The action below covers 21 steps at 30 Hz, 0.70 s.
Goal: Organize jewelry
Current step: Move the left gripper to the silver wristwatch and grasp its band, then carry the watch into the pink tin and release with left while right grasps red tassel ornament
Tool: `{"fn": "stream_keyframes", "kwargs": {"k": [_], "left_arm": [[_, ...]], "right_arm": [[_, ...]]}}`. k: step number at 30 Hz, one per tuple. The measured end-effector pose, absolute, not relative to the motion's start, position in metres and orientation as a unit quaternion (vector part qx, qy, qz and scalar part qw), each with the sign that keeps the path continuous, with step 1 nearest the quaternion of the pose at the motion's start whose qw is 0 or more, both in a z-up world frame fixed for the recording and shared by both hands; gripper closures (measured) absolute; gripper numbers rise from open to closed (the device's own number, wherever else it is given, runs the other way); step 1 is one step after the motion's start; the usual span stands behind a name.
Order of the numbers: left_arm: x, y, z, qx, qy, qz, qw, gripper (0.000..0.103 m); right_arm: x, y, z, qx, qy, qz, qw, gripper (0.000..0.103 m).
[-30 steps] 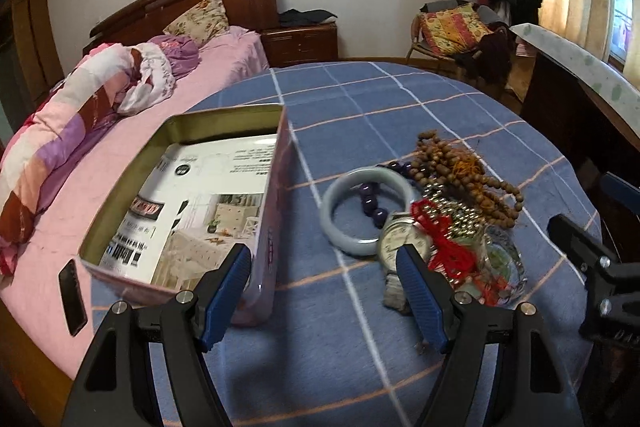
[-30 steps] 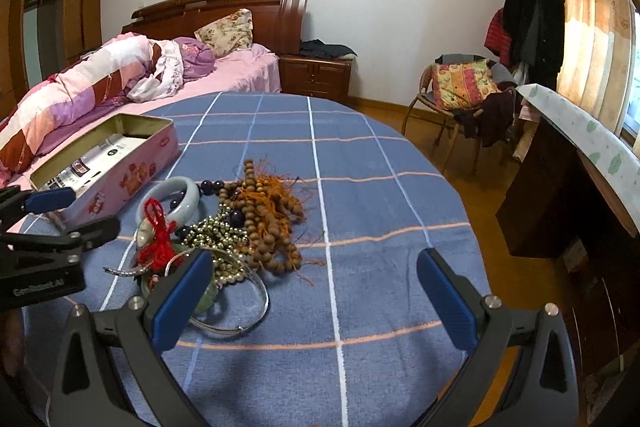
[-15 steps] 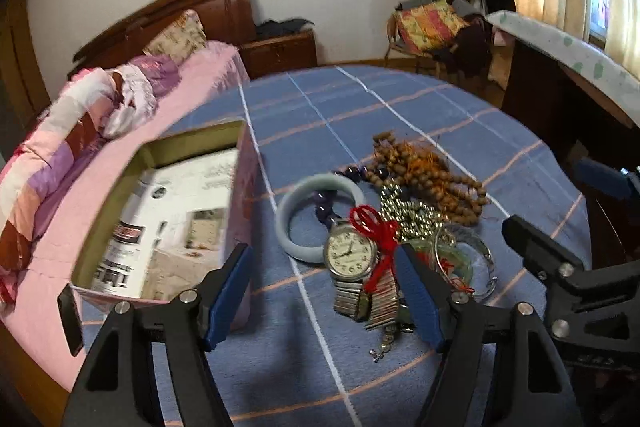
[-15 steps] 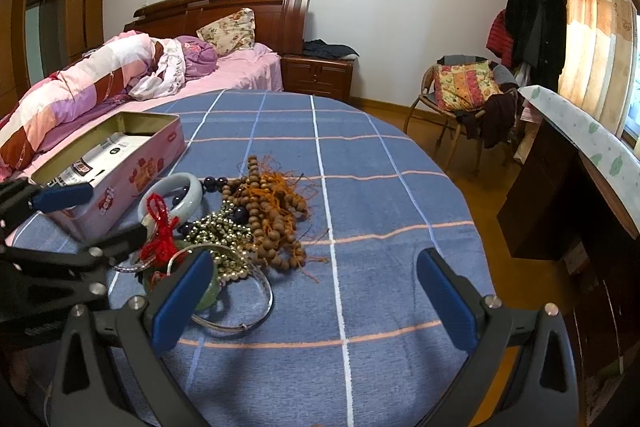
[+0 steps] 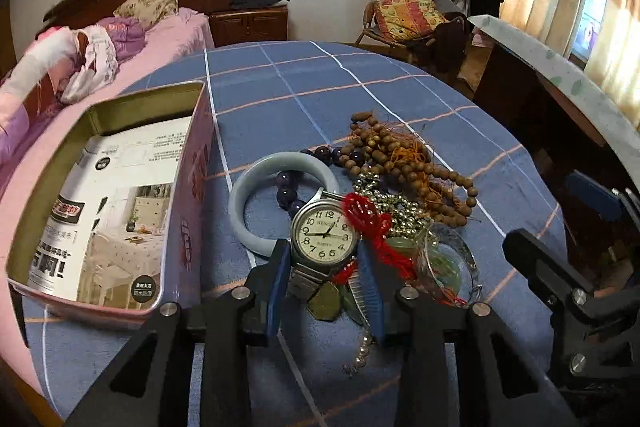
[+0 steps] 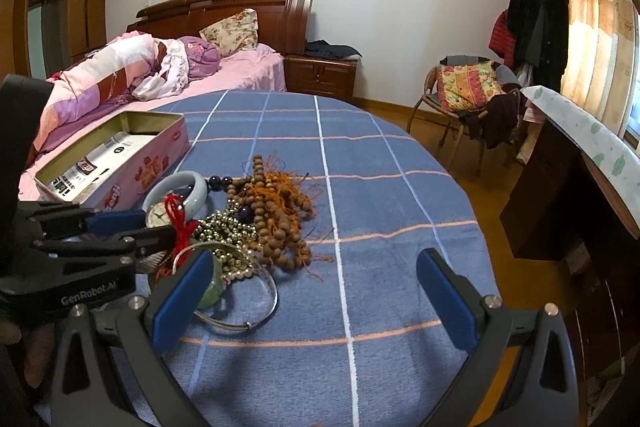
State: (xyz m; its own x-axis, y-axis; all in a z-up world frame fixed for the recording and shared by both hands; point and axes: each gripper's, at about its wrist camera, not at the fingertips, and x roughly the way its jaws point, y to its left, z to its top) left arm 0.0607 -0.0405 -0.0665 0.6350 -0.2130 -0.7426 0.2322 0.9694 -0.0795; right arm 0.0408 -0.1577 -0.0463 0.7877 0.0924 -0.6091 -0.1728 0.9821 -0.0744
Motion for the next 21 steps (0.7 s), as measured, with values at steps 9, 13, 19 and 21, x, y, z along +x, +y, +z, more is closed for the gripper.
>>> {"fn": "stream_keyframes", "kwargs": {"k": [9, 13, 19, 21], "left_arm": [[0.043, -0.024, -0.043, 0.006, 0.375, -0.111, 0.92, 0.078], [0.038, -0.016, -0.035, 0.003, 0.362, -0.104, 0.926, 0.078], [0.033, -0.001, -0.022, -0.01, 0.349, -0.094, 0.932, 0.08], [0.031, 0.003, -0.017, -0.012, 0.343, -0.095, 0.934, 0.08]], "right_arm": [[0.042, -0.158, -0.038, -0.058, 0.31, 0.083, 0.945, 0.0], [0.048, -0.152, -0.034, -0.057, 0.313, 0.115, 0.941, 0.0], [0.051, -0.128, -0.032, -0.088, 0.318, 0.164, 0.93, 0.005], [0.05, -0.12, -0.033, -0.099, 0.319, 0.174, 0.926, 0.005]]}}
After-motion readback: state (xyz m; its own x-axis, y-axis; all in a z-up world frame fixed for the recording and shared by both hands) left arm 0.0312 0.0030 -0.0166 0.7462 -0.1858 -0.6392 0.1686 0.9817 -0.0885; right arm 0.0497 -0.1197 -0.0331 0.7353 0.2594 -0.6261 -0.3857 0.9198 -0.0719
